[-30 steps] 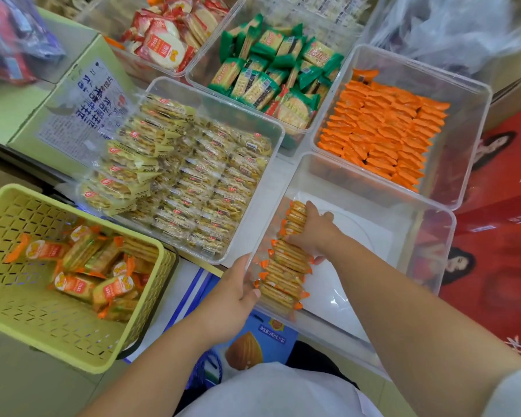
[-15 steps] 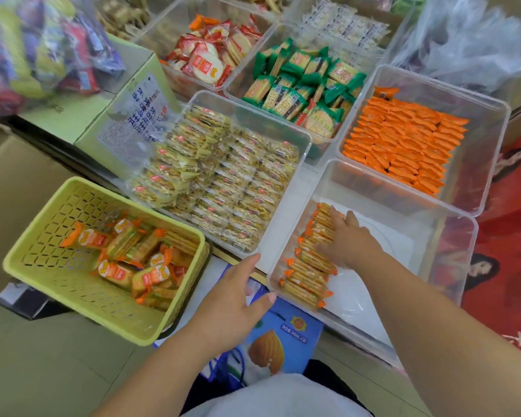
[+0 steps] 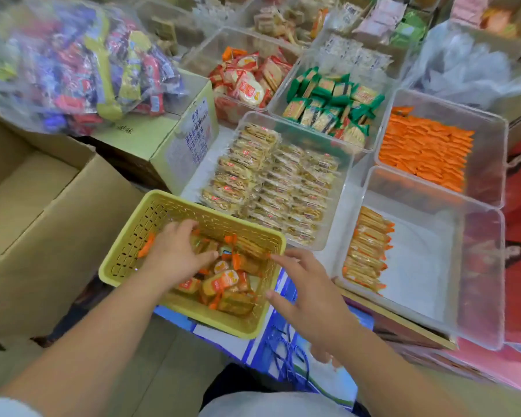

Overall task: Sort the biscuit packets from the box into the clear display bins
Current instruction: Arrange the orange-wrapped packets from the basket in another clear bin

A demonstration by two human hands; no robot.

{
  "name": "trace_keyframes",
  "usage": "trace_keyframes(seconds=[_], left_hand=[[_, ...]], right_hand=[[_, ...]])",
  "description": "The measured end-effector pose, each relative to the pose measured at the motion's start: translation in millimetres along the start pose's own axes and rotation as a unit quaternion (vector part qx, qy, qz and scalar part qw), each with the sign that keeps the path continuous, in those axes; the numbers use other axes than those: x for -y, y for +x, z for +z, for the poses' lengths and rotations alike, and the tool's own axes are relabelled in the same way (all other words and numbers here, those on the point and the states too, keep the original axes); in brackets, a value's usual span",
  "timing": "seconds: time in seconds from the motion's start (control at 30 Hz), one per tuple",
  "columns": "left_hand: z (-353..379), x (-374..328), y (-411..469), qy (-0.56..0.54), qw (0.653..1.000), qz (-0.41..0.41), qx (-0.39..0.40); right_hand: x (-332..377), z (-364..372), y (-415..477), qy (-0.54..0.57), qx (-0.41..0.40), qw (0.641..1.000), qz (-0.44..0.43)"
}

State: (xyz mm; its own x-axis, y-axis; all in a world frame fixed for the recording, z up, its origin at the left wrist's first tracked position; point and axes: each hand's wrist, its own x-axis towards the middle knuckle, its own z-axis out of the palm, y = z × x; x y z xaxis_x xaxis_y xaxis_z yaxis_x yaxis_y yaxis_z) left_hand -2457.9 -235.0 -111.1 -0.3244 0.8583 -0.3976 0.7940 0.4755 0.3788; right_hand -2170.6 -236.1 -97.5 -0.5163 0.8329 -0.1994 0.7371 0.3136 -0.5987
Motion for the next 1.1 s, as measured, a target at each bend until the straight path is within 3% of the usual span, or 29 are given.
trace_keyframes(seconds=[0.2, 0.53, 0.63, 0.97, 1.1], left_hand=[[8.9, 15.6, 36.3, 0.143, 0.987, 0.012, 0.076], [24.3, 29.5, 60.4, 0.154, 0.967, -0.049, 0.198], [30.4, 28.5, 58.1, 0.197, 0.959, -0.05, 0.2], [41.1, 31.7, 64.1, 0.178, 0.965, 0.019, 0.193], [38.5, 23.7, 57.5, 0.144, 0.973, 0.06, 0.17]], right_hand=[[7.2, 32.6, -20.4, -0.007, 0.023, 0.997, 0.069], [7.6, 52.1, -30.9, -0.014, 0.056, 0.994, 0.089], [10.4, 51.5, -30.7, -0.014, 0.067, 0.993, 0.099], [9.8, 50.2, -26.3, -0.019, 0.083, 0.991, 0.104], [14.5, 38.6, -25.9, -0.074, 0.027, 0.992, 0.094]])
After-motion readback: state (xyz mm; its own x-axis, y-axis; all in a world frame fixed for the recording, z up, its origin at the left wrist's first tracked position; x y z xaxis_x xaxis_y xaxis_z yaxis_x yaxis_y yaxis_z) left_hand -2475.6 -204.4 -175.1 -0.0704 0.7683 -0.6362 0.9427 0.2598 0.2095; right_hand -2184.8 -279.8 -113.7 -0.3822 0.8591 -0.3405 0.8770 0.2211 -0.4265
